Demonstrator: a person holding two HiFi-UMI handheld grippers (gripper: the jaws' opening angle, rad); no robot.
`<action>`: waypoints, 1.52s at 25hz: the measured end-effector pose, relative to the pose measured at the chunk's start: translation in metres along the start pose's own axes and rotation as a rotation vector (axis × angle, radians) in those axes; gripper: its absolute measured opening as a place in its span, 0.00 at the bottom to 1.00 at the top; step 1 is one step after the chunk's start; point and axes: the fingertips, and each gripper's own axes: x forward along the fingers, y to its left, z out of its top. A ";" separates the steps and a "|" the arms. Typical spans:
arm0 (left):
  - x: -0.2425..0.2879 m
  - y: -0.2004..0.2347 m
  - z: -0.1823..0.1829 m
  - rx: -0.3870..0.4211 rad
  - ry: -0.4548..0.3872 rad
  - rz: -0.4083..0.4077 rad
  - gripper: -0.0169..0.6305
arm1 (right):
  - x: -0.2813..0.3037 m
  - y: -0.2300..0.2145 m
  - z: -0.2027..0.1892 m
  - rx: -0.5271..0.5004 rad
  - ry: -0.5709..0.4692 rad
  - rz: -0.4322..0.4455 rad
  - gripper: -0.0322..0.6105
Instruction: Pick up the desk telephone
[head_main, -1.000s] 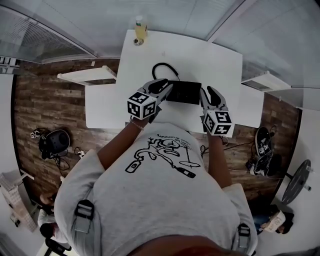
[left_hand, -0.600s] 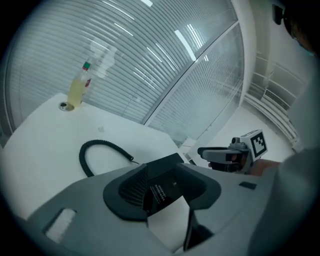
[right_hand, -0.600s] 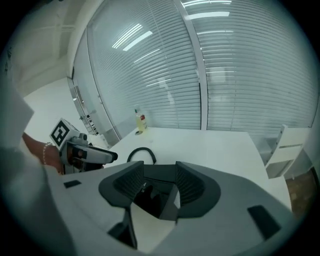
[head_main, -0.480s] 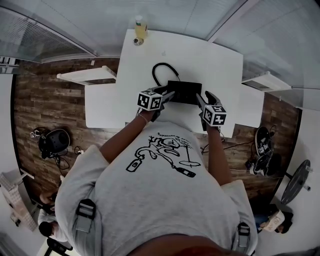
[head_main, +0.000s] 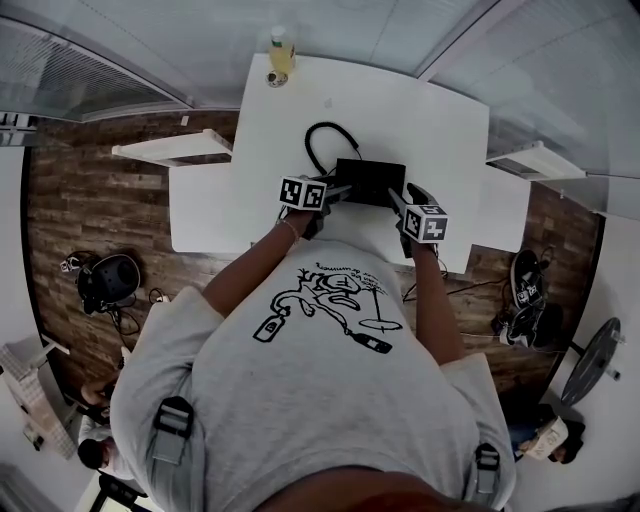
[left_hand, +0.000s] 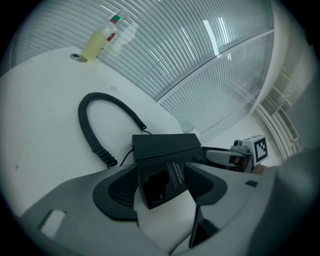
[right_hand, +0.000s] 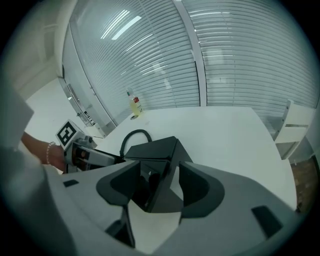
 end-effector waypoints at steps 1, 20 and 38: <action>0.001 0.000 -0.001 -0.010 0.003 -0.005 0.45 | 0.001 -0.001 -0.002 0.001 0.008 0.000 0.37; 0.008 0.009 -0.016 -0.038 0.060 0.022 0.40 | 0.007 0.002 -0.014 0.029 0.044 0.000 0.37; -0.058 -0.046 0.037 -0.012 -0.052 0.031 0.36 | -0.051 0.044 0.051 0.002 -0.109 0.038 0.37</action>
